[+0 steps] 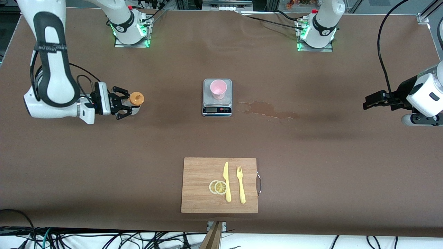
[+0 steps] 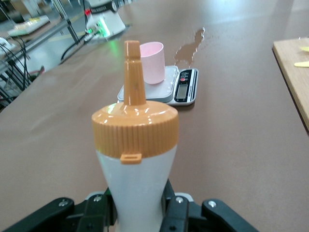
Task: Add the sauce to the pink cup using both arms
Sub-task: 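Carry the bottle with the right gripper back to its spot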
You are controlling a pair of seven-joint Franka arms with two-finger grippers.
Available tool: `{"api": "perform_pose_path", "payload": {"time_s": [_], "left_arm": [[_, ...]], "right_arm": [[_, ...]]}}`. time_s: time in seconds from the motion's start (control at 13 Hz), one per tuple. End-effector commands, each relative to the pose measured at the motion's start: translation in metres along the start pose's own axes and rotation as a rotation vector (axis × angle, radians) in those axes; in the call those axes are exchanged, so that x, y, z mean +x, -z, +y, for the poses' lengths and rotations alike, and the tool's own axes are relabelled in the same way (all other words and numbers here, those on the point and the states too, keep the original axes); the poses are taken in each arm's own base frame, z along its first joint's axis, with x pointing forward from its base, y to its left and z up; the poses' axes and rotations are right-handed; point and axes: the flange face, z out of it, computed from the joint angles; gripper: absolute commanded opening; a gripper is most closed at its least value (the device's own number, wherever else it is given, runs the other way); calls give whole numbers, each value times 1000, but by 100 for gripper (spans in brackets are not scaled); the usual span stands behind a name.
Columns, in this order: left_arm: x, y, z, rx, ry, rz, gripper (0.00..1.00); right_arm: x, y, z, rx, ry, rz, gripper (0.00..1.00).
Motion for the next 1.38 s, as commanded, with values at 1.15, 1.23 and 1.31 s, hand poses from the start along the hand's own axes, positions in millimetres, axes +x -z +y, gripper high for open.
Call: {"api": "perform_pose_path", "payload": {"time_s": [1.15, 1.23, 1.31], "left_arm": [[2, 6, 4, 22, -28, -2, 100], [2, 6, 4, 22, -28, -2, 100], [3, 5, 4, 22, -28, -4, 100]], "right_arm": [[-78, 55, 29, 50, 111, 143, 100], [-74, 66, 26, 76, 92, 109, 100], [-73, 78, 19, 101, 67, 104, 100]]}}
